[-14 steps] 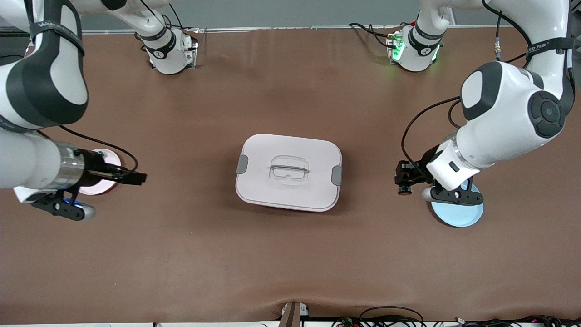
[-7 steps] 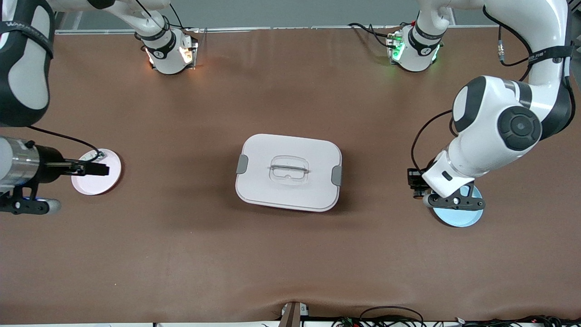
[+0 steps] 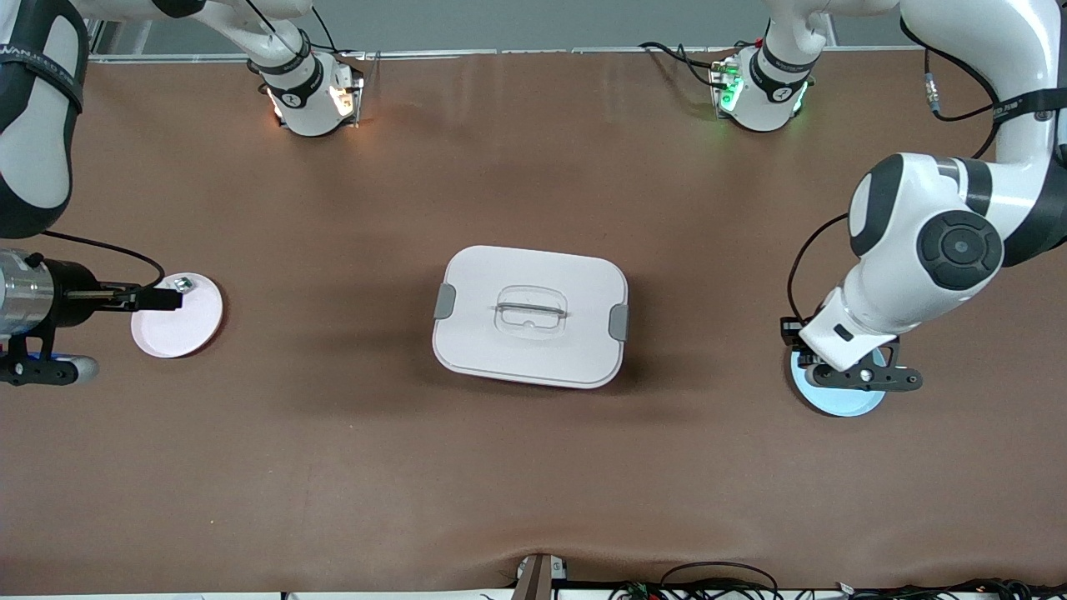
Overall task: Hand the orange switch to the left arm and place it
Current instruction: 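Lower the switch onto the blue plate with the left gripper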
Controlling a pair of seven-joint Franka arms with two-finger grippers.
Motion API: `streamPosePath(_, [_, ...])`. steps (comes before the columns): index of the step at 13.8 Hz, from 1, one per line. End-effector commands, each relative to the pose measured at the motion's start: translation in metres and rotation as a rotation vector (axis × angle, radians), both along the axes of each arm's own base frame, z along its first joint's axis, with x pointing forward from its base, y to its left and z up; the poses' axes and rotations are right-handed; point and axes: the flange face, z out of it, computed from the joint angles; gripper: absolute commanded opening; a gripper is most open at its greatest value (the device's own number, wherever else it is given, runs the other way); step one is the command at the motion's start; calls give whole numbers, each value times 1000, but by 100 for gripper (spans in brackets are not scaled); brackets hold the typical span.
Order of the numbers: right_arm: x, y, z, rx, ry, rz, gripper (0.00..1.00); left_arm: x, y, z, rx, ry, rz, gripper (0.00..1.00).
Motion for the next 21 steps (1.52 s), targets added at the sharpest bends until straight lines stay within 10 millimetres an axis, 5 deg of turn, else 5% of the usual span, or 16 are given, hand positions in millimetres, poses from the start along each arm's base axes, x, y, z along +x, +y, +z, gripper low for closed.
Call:
streamPosePath(1, [-7, -3, 9, -19, 1, 0, 100, -12, 20, 3, 23, 10, 75, 0])
streamPosePath(5, [-10, -4, 15, -16, -6, -1, 100, -7, 64, 0, 36, -28, 603, 0])
streamPosePath(6, [-10, -5, 16, -20, -6, -3, 100, -7, 66, -2, 38, -30, 663, 0])
streamPosePath(8, [-22, -10, 49, -12, -56, -11, 100, -10, 70, -9, 48, -21, 715, 0])
streamPosePath(11, [-32, -23, 58, 13, -35, -33, 100, -6, 89, -13, 54, -54, 929, 0])
streamPosePath(17, [-54, -17, 96, 25, -87, -28, 100, -3, 107, -44, 22, -135, 1232, 0])
streamPosePath(21, [-76, -38, 88, 50, -23, -82, 100, 6, 114, -84, 9, -145, 1337, 0])
